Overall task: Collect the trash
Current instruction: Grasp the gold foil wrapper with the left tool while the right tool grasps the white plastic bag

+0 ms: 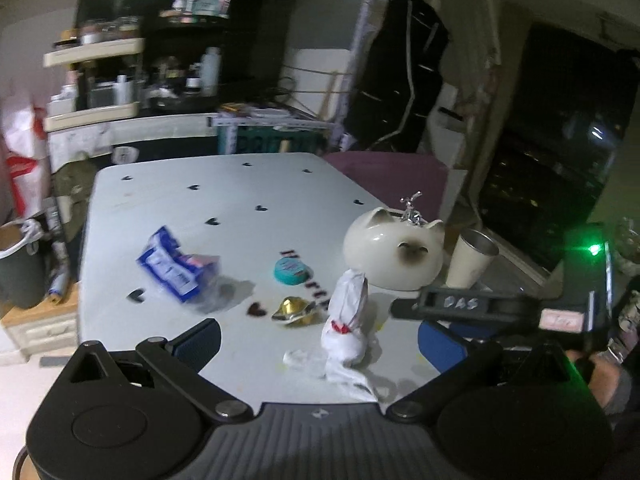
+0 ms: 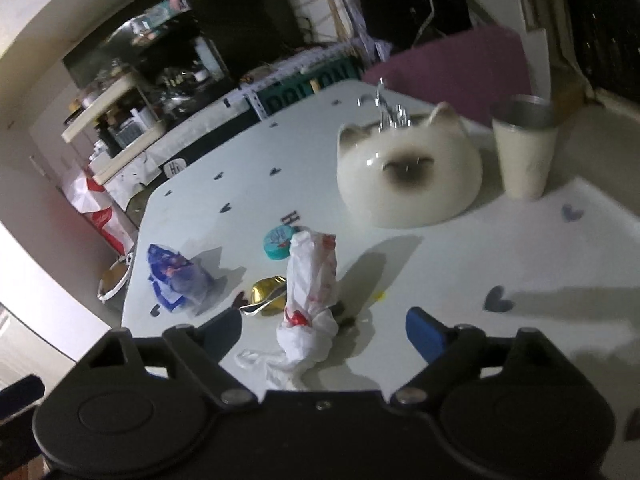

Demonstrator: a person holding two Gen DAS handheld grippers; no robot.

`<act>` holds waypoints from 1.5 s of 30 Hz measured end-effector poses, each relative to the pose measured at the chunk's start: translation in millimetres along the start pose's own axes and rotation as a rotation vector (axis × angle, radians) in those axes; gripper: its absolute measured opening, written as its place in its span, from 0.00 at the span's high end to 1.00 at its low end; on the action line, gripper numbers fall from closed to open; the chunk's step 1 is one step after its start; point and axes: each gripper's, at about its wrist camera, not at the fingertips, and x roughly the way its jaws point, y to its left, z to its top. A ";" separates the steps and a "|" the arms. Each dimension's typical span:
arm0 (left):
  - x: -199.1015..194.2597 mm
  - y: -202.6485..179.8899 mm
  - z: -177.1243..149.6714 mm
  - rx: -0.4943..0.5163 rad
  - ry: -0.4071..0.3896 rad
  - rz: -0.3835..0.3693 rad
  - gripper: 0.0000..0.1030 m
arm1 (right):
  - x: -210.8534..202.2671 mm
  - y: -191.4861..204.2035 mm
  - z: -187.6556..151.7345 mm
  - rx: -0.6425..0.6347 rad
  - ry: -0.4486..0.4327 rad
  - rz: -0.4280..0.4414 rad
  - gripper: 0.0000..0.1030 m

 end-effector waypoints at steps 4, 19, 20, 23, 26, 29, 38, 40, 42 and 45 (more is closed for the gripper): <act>27.0 14.5 8.0 0.015 0.012 -0.028 0.00 | 31.4 4.9 -5.8 0.027 0.020 -0.013 0.14; 128.4 48.1 18.6 0.272 0.116 -0.151 0.36 | 94.3 18.7 -29.0 -0.017 0.050 -0.039 0.51; 136.7 46.2 16.4 0.310 0.130 -0.154 0.37 | 92.6 16.0 -28.5 -0.019 0.054 -0.035 0.51; 157.8 39.8 9.0 0.398 0.148 -0.160 0.38 | 85.1 7.7 -29.1 -0.030 0.065 -0.043 0.52; 179.5 34.2 2.6 0.456 0.168 -0.164 0.37 | 76.1 -2.5 -31.1 -0.013 0.076 -0.049 0.53; 198.3 27.4 -1.8 0.514 0.177 -0.152 0.37 | 67.9 -9.8 -34.8 -0.002 0.086 -0.053 0.53; 236.8 18.4 -5.5 0.514 0.200 -0.138 0.56 | 46.1 -22.6 -45.9 0.019 0.108 -0.074 0.53; 237.2 19.9 -5.5 0.455 0.201 -0.131 0.56 | 42.2 -24.4 -46.8 0.021 0.109 -0.082 0.53; 233.4 19.8 -8.1 0.413 0.202 -0.125 0.57 | 38.3 -25.1 -47.5 0.020 0.111 -0.092 0.54; 219.6 20.3 -15.0 0.345 0.217 -0.114 0.57 | 31.6 -24.9 -49.5 0.018 0.115 -0.106 0.54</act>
